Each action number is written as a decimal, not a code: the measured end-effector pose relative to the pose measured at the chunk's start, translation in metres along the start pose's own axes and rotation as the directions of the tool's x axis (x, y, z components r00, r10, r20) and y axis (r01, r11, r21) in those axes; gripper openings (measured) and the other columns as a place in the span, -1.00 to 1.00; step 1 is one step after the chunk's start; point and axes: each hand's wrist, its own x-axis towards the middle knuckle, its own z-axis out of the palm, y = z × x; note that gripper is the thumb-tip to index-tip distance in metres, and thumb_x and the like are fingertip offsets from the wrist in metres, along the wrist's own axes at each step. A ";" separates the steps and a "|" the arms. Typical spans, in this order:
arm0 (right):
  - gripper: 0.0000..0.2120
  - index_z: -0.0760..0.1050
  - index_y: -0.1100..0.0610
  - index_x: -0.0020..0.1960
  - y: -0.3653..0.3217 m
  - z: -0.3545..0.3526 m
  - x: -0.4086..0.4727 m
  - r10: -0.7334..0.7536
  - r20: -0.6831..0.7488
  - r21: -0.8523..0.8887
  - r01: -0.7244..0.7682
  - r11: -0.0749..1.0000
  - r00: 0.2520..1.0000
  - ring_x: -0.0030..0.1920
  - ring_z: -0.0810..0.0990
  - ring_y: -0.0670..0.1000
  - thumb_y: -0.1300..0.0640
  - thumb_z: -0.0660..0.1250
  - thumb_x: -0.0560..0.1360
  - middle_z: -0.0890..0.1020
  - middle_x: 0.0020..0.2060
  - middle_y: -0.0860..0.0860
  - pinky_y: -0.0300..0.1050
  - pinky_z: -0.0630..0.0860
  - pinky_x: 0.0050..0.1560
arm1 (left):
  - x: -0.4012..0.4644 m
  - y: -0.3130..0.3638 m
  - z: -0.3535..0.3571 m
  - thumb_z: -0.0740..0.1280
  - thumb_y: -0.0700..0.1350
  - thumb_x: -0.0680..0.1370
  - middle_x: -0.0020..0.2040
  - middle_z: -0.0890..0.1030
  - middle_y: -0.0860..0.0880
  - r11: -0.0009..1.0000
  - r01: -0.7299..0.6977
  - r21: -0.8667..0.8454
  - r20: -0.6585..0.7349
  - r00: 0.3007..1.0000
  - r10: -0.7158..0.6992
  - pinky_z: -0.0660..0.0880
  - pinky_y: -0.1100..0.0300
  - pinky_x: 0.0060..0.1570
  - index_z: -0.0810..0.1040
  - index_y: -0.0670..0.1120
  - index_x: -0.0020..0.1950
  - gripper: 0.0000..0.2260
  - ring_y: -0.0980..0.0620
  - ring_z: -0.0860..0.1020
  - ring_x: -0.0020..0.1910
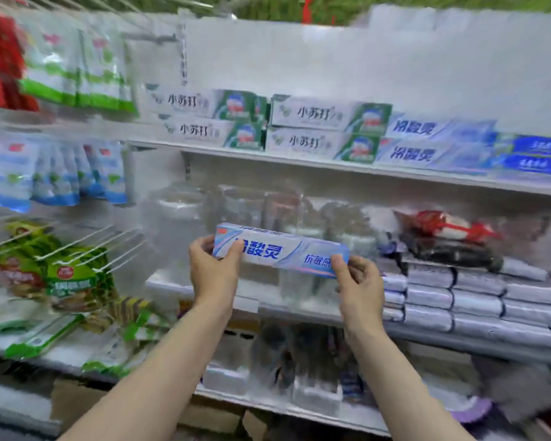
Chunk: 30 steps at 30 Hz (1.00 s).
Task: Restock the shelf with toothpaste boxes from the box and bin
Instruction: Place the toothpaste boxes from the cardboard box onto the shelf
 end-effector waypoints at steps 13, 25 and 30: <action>-0.73 0.59 0.13 0.14 -0.138 -0.121 0.138 -0.295 -0.201 -0.128 0.273 0.953 0.934 -0.05 0.61 -0.02 0.00 0.46 0.53 0.67 -0.04 0.00 -0.11 0.52 0.05 | -0.048 0.127 0.182 0.52 -0.14 0.48 -0.02 0.55 0.04 0.973 -0.139 -0.183 0.175 0.969 0.171 0.46 0.14 0.00 0.38 -0.04 0.15 -0.62 0.09 0.54 -0.11; -0.62 0.51 0.11 0.33 -0.168 -0.151 0.261 -0.296 -0.172 -0.224 0.256 0.941 0.940 -0.06 0.52 -0.05 -0.04 0.36 0.59 0.57 -0.06 -0.04 -0.26 0.36 0.00 | -0.042 0.155 0.295 0.49 -0.11 0.52 -0.01 0.54 0.05 0.970 -0.232 -0.071 0.111 0.965 0.239 0.41 0.20 0.04 0.41 -0.01 0.12 -0.71 0.02 0.54 -0.01; -0.69 0.51 0.09 0.31 -0.168 -0.159 0.297 -0.308 -0.150 -0.277 0.259 0.925 0.940 -0.26 0.47 -0.22 -0.03 0.31 0.63 0.58 -0.08 -0.01 -0.53 0.33 -0.34 | -0.038 0.152 0.328 0.48 -0.05 0.53 0.04 0.57 0.03 0.975 -0.223 -0.018 0.122 0.967 0.223 0.49 0.09 0.08 0.43 -0.05 0.16 -0.69 -0.03 0.58 0.03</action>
